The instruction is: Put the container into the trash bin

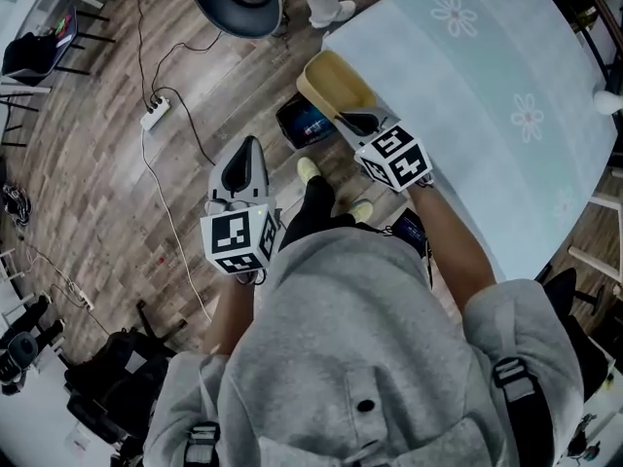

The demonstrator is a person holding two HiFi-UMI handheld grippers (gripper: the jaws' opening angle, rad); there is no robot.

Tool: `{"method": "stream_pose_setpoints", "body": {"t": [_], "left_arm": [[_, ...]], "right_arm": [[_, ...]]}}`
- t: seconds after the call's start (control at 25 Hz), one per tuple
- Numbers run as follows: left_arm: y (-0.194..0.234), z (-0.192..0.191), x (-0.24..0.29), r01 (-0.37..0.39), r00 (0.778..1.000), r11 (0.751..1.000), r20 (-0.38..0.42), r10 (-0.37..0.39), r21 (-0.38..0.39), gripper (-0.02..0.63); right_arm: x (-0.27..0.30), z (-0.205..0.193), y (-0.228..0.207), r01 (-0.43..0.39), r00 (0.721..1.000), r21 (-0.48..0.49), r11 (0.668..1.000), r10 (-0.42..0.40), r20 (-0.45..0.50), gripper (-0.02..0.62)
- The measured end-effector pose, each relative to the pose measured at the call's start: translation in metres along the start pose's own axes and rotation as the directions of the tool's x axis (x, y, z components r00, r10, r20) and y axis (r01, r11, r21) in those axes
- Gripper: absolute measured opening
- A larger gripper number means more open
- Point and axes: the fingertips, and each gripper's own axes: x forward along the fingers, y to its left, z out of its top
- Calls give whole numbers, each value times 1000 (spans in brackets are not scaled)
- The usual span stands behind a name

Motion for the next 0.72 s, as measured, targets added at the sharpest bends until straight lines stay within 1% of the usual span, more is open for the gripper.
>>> {"method": "stream_pose_setpoints", "body": {"t": [0.24,0.48,0.72], "left_arm": [[23,0,25,-8,1000,1000,-18,7,-25,20],[39,-16,41,0,999,999,-49,-2,-46,19],[47,-30,54,3,995,998,-95,-10,-67,19]], "right_arm": [[29,8,-9,-24,999,1,1000,24,-40,35],[58,-1,-10,-40,996,10,999,41,-83,35],[80,-17,-10,-68,986,18,997,70,-150,35]]}}
